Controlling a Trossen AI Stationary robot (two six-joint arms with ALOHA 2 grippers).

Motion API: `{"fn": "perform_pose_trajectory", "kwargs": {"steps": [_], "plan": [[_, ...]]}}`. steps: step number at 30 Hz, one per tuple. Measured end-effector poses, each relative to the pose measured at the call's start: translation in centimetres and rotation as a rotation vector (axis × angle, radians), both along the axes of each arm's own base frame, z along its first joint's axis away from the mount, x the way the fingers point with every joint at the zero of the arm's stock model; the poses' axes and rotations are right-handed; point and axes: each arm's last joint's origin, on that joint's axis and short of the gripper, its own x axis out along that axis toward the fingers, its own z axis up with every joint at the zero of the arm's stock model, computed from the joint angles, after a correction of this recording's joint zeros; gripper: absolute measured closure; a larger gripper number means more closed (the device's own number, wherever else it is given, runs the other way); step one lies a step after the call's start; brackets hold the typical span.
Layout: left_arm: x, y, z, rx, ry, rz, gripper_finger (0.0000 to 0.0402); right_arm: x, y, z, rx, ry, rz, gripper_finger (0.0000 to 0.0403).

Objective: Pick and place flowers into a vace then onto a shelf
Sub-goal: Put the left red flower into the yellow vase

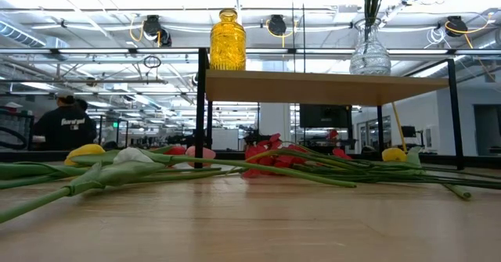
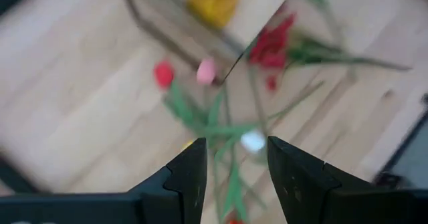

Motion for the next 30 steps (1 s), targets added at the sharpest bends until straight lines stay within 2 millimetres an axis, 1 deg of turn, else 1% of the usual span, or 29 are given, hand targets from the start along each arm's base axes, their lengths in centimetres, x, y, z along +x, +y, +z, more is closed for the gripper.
{"fn": "perform_pose_trajectory", "kwargs": {"steps": [3,5,7,11,13,15,19,23,26,28,30], "plan": [[-1.2,-0.5,-2.6,-0.037,0.072,0.105,0.0241,0.1,1.5,0.7,-0.008,0.148,0.107,0.0193],[-2.1,-0.5,-4.2,-0.082,0.119,0.173,0.0241,0.7,2.6,0.7,0.013,0.266,0.125,0.0193],[-2.6,-0.7,-5.5,-0.127,0.134,0.231,0.0241,1.7,3.8,0.7,0.031,0.346,0.113,0.0193],[-2.1,-1.0,-8.7,-0.208,0.084,0.280,0.0241,3.3,6.6,0.1,-0.020,0.451,0.132,0.0193],[-1.5,-1.2,-10.8,-0.228,0.055,0.281,0.0241,3.6,7.4,-0.2,0.014,0.468,0.167,0.0193],[-1.1,-1.1,-13.3,-0.245,0.057,0.287,0.0241,3.8,7.9,-0.8,0.082,0.488,0.205,0.0193],[-0.5,-0.5,-17.8,-0.253,0.010,0.321,0.0241,3.8,8.4,-3.4,0.265,0.599,0.288,0.0193],[-0.3,0.8,-20.7,-0.212,-0.064,0.376,0.0241,3.6,8.4,-6.3,0.527,0.778,0.424,0.0193],[-0.1,1.9,-22.1,-0.178,-0.097,0.330,0.0241,4.2,8.9,-10.0,0.716,0.972,0.473,0.0193],[-0.1,2.6,-22.8,-0.159,-0.117,0.303,0.0241,4.6,9.3,-12.9,0.803,1.084,0.469,0.0193],[-0.2,3.3,-23.6,-0.141,-0.119,0.292,0.0241,4.7,9.4,-15.6,0.867,1.150,0.453,0.0193]]}}
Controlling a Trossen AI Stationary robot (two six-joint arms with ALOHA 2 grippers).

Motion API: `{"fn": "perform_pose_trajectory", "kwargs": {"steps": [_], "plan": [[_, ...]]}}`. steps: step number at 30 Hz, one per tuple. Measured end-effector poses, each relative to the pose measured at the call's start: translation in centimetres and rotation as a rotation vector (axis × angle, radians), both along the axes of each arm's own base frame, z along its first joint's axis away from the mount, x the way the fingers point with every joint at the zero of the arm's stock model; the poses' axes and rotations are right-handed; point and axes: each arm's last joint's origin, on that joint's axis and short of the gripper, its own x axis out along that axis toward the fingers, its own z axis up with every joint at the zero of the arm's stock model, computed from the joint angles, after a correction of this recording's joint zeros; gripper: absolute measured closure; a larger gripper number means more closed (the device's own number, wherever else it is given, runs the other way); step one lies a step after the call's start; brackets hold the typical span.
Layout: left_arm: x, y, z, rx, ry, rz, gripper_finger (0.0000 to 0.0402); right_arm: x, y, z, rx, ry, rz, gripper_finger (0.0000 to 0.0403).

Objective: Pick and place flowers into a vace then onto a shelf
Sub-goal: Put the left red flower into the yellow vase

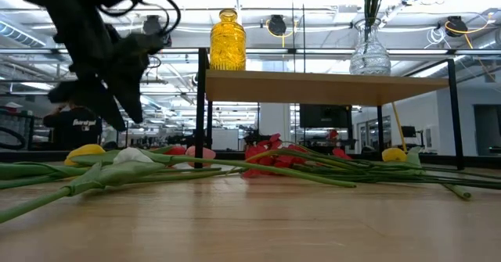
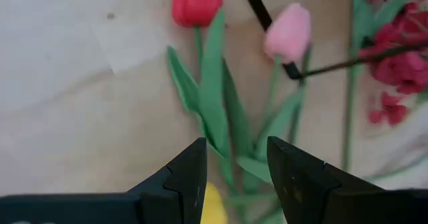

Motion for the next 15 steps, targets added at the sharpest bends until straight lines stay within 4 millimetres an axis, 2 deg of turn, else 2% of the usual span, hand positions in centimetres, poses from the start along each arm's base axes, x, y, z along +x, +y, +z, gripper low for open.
{"fn": "perform_pose_trajectory", "kwargs": {"steps": [4,6,11,15], "plan": [[-0.6,1.4,-1.3,0.017,0.042,0.007,0.0241,0.4,-0.1,-4.8,0.055,0.090,-0.059,0.0193],[-0.9,1.8,-1.8,0.016,0.055,0.003,0.0241,0.7,-0.4,-6.6,0.076,0.088,-0.097,0.0193],[-0.3,2.3,-2.4,0.024,-0.058,-0.029,0.0241,1.4,-1.4,-9.8,0.125,0.089,-0.136,0.0193],[0.0,2.5,-3.3,0.035,-0.042,-0.039,0.0241,1.9,-2.7,-11.5,0.055,0.080,-0.134,0.0193]]}}
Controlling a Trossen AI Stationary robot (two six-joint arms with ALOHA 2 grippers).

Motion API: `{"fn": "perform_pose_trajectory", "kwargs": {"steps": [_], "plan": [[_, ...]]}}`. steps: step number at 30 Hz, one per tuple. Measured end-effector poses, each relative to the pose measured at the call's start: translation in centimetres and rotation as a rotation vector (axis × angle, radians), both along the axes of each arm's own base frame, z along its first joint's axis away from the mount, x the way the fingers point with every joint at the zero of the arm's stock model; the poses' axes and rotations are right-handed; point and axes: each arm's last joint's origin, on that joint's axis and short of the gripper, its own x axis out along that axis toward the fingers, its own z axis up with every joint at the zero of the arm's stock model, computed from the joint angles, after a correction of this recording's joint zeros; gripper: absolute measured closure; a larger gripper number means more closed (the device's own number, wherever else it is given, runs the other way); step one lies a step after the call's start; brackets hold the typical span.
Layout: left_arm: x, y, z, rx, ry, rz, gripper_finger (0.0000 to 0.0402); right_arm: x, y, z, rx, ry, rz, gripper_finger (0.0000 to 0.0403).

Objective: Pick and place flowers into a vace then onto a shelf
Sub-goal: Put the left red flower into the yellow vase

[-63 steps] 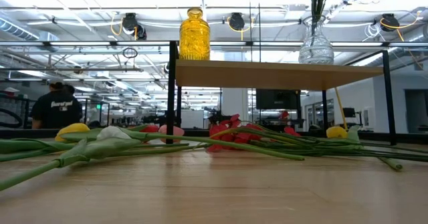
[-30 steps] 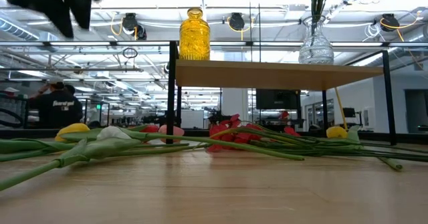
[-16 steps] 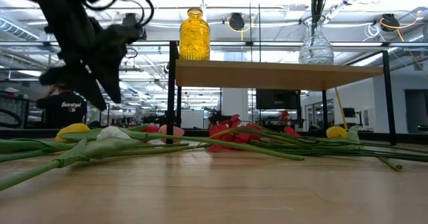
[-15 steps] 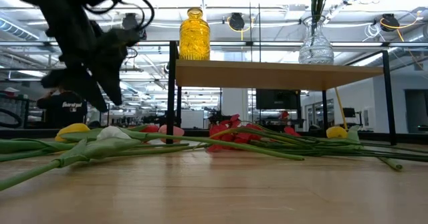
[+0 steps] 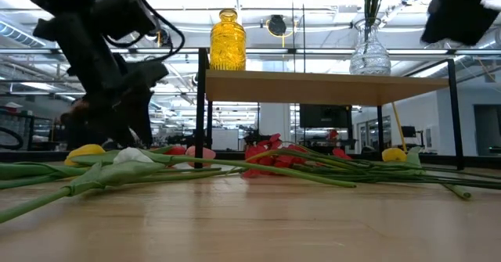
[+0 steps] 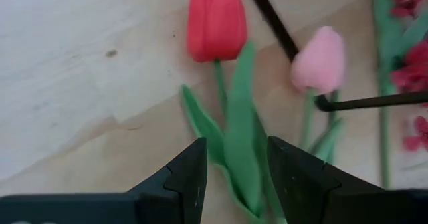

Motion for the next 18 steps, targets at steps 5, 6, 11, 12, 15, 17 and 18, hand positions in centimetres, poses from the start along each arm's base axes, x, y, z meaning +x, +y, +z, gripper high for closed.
{"fn": "perform_pose_trajectory", "kwargs": {"steps": [5,6,11,12,15,17,18], "plan": [[0.7,0.3,-1.9,-0.001,0.066,-0.009,0.0241,0.9,-2.0,-1.3,-0.049,0.001,-0.040,0.0193],[0.9,0.4,-2.3,-0.005,0.077,-0.011,0.0242,1.2,-2.4,-1.3,-0.049,-0.012,-0.050,0.0193],[1.3,0.4,-2.8,-0.010,0.094,-0.011,0.0302,2.5,-3.8,-1.0,-0.052,-0.069,-0.032,0.0193],[1.3,0.4,-2.8,-0.015,0.089,-0.014,0.0326,2.7,-4.1,-1.0,-0.056,-0.075,-0.027,0.0193],[1.2,0.3,-2.1,-0.043,0.053,-0.026,0.0386,3.0,-4.7,-0.9,-0.071,-0.079,-0.032,0.0193],[1.0,0.2,-1.3,-0.099,0.018,-0.032,0.0390,3.1,-5.0,-1.0,-0.072,-0.077,-0.044,0.0193],[0.8,0.0,-0.9,-0.131,0.002,-0.040,0.0392,3.2,-5.1,-1.0,-0.066,-0.075,-0.042,0.0193]]}}
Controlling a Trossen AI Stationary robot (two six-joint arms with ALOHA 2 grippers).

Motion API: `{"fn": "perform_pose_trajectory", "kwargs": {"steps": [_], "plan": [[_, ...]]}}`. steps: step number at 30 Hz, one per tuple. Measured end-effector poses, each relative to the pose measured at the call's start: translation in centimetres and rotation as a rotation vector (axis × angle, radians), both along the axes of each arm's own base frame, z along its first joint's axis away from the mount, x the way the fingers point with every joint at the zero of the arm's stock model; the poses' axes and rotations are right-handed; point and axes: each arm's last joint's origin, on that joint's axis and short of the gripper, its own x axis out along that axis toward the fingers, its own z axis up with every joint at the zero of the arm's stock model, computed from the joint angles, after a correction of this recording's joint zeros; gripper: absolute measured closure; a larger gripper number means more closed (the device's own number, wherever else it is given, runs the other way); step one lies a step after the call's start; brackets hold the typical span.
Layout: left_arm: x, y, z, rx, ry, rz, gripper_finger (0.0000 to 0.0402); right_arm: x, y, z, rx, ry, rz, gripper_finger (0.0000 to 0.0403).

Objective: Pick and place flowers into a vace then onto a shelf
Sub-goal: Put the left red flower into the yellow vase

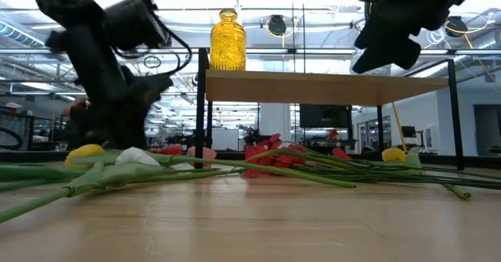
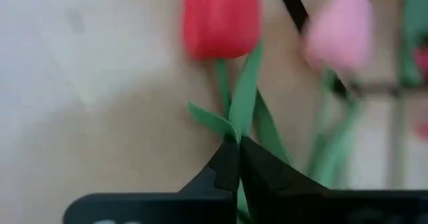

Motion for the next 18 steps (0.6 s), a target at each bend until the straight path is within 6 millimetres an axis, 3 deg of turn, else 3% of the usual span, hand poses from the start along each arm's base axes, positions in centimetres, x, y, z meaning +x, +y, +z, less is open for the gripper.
{"fn": "perform_pose_trajectory", "kwargs": {"steps": [3,8,13,18], "plan": [[-0.6,-0.5,2.0,-0.035,-0.086,0.002,0.0396,0.1,-0.2,0.0,0.015,0.009,0.013,0.0193],[-2.4,-0.9,6.3,0.064,-0.307,0.083,0.0398,0.2,-0.3,0.0,0.003,0.004,0.026,0.0193],[-5.0,-0.9,10.2,0.239,-0.529,0.155,0.0399,0.2,-0.3,0.0,0.002,-0.002,0.026,0.0193],[-7.5,-0.9,13.7,0.493,-0.669,0.104,0.0400,0.4,-0.2,0.3,-0.013,-0.035,0.049,0.0193]]}}
